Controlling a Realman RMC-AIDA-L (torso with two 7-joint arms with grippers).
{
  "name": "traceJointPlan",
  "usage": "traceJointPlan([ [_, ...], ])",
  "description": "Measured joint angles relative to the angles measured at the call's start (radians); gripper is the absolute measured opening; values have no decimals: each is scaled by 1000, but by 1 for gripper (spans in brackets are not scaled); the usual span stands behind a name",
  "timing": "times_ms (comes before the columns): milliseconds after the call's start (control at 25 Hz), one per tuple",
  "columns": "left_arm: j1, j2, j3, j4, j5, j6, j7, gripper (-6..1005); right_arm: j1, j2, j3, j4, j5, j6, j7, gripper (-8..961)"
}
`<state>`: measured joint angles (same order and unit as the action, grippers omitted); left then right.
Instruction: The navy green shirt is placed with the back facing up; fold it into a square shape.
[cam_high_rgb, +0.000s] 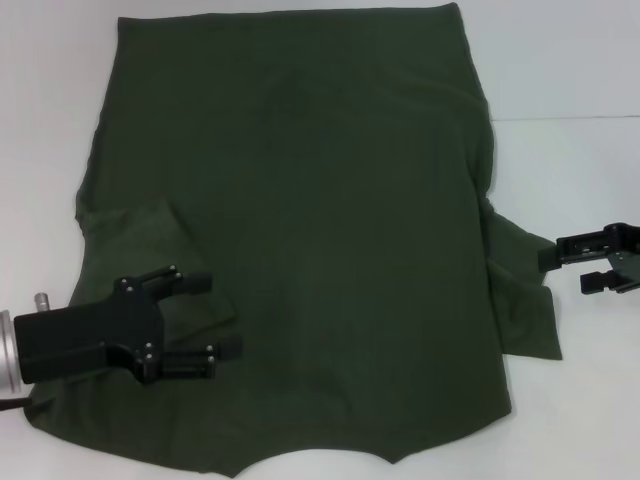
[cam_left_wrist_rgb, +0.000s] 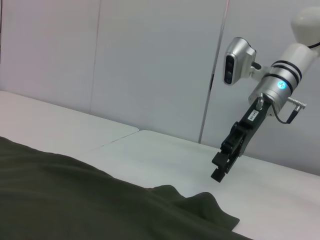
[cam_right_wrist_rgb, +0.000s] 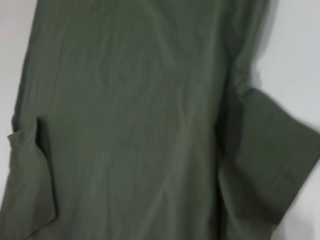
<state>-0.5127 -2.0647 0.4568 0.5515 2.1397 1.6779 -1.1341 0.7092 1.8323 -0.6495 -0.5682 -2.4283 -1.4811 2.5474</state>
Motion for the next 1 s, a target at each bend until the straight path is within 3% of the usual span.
traceJointPlan([
  [280, 0, -3, -3, -1, 0, -10, 1, 952, -1, 2, -16, 52, -1, 56, -19, 940],
  [1000, -6, -3, -4, -1, 0, -14, 4, 951, 15, 30, -21, 91, 4, 117, -58, 933],
])
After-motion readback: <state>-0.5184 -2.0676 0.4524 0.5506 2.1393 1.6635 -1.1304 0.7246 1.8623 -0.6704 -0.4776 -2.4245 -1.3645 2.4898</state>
